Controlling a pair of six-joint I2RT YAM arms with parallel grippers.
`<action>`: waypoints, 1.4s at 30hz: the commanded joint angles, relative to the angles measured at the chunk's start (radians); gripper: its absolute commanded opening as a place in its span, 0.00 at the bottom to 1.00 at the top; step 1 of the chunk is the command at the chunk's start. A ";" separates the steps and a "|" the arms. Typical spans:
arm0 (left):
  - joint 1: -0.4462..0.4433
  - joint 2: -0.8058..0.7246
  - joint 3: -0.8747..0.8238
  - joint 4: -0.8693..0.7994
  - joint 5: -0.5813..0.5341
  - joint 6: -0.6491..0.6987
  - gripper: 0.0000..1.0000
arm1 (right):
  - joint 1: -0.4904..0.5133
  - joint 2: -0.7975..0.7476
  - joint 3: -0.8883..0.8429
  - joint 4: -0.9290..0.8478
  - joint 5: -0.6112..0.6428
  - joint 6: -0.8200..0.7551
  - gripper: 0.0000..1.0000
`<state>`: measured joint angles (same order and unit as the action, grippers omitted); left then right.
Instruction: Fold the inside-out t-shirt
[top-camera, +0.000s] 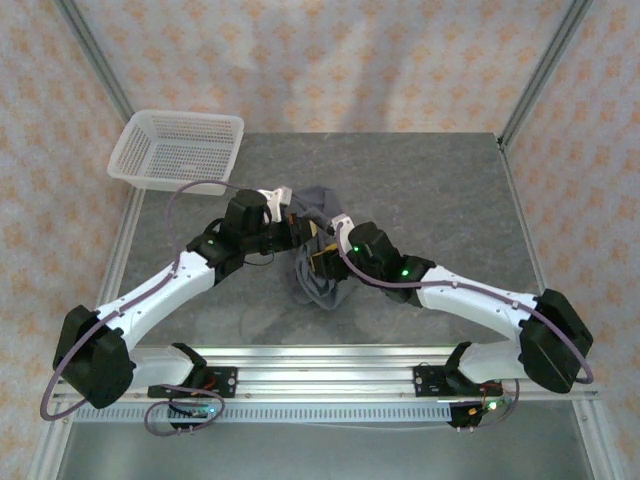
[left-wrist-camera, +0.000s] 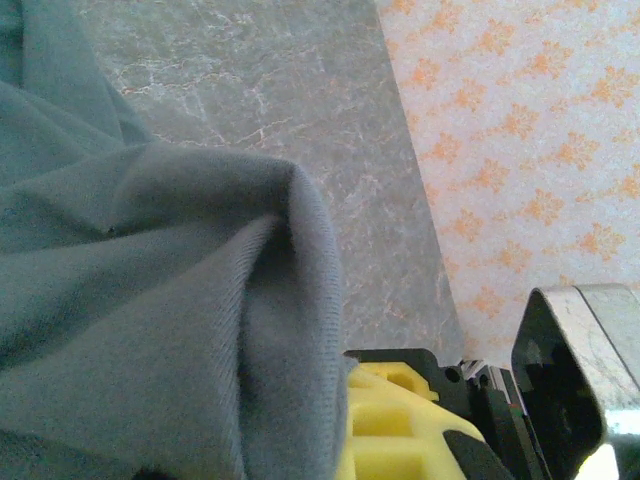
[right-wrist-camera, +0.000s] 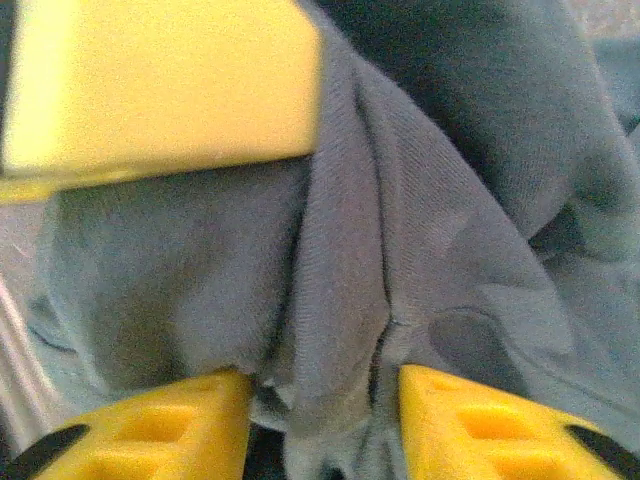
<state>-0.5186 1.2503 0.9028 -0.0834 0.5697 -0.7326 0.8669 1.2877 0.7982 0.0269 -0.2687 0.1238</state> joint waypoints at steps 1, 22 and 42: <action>0.013 0.009 0.048 0.030 0.022 0.004 0.00 | -0.002 0.024 -0.006 0.080 0.003 0.071 0.58; 0.257 0.019 -0.047 -0.072 -0.049 0.102 0.41 | -0.065 -0.148 -0.051 0.217 -0.274 0.339 0.00; -0.116 -0.206 -0.116 -0.155 -0.395 0.621 0.45 | -0.161 -0.080 -0.005 0.202 -0.337 0.406 0.00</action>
<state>-0.6285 1.0061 0.8028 -0.3225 0.2256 -0.1505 0.7078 1.2156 0.7547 0.2222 -0.5625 0.5243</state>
